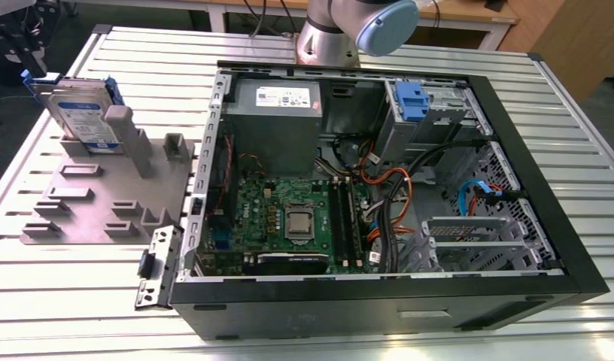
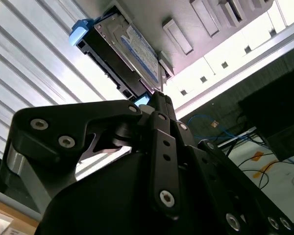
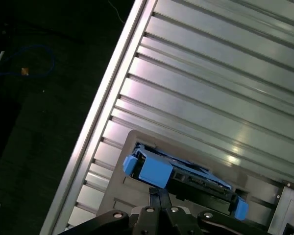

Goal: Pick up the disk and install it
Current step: 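Pick up the disk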

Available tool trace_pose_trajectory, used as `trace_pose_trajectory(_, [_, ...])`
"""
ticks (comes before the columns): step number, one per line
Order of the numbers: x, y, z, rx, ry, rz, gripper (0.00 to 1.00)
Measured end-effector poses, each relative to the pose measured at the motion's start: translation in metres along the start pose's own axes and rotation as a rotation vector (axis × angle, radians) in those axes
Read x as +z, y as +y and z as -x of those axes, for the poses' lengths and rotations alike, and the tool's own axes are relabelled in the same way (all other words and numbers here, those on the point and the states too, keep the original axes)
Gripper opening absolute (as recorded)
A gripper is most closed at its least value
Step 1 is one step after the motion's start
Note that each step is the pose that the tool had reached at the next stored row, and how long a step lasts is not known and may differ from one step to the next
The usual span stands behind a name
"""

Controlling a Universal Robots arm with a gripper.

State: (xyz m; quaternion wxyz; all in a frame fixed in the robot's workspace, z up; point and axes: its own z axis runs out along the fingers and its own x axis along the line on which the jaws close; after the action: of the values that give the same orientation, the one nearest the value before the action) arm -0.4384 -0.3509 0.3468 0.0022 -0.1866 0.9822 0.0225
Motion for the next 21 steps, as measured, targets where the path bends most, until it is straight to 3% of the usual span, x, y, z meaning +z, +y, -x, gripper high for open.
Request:
trace_pose_trajectory(5, [0.0,0.0,0.0,-0.047,0.0021,0.0006,0.11])
trace_pose_trajectory(21, [0.0,0.0,0.0,-0.113,0.0049,0.0015,0.11])
